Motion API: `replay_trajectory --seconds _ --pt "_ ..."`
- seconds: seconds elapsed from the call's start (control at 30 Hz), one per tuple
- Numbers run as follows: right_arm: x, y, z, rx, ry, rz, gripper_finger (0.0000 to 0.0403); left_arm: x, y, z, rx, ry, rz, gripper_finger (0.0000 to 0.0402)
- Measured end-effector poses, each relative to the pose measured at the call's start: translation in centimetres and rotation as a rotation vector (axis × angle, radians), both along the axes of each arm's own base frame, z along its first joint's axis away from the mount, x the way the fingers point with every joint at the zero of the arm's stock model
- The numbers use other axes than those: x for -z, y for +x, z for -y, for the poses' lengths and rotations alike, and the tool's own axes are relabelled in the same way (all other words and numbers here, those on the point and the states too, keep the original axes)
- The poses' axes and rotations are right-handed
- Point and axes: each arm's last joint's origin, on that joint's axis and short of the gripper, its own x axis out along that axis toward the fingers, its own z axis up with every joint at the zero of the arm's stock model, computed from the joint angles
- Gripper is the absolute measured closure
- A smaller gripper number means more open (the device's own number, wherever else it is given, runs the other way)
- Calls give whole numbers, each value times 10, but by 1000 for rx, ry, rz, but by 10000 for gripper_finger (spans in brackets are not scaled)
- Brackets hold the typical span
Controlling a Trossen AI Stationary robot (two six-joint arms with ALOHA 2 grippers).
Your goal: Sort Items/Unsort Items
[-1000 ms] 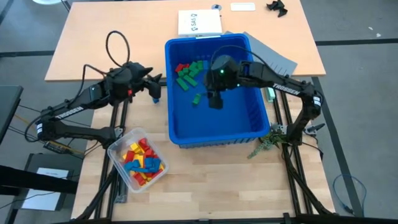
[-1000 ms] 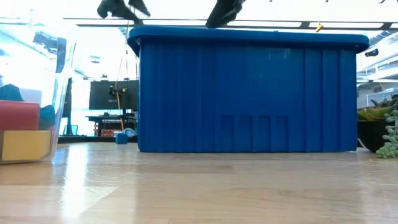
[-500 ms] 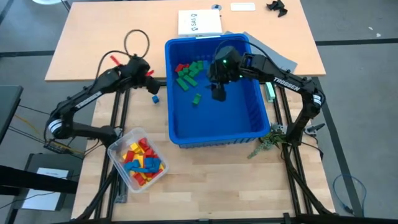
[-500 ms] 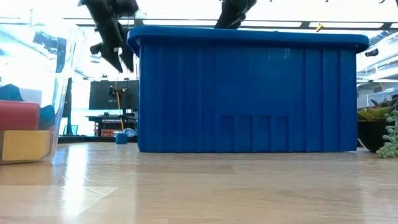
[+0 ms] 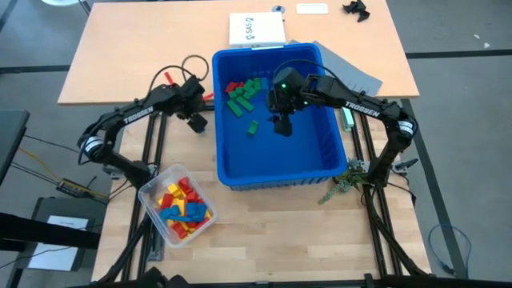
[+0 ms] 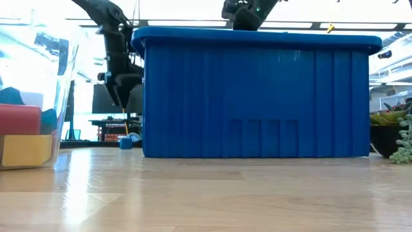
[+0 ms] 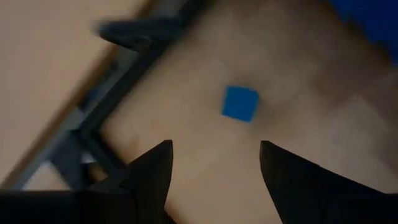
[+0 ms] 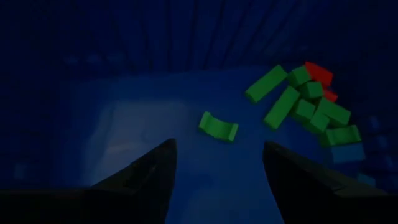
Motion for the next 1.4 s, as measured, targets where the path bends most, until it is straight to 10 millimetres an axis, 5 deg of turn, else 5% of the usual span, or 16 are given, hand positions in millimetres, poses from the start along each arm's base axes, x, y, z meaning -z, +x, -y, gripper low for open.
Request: replay_trajectory --seconds 0.43,0.83,1.17,1.4 --pt "-3 3 6 10 -35 56 169 73 8 -5 203 -41 -4 154" --pt "-3 2 8 19 -33 61 176 115 16 -14 206 -14 -14 154" --pt "-3 2 8 18 -32 60 181 116 17 -15 207 -21 -26 261" --pt "-2 1 7 16 -30 48 184 84 6 -6 153 52 -29 262"
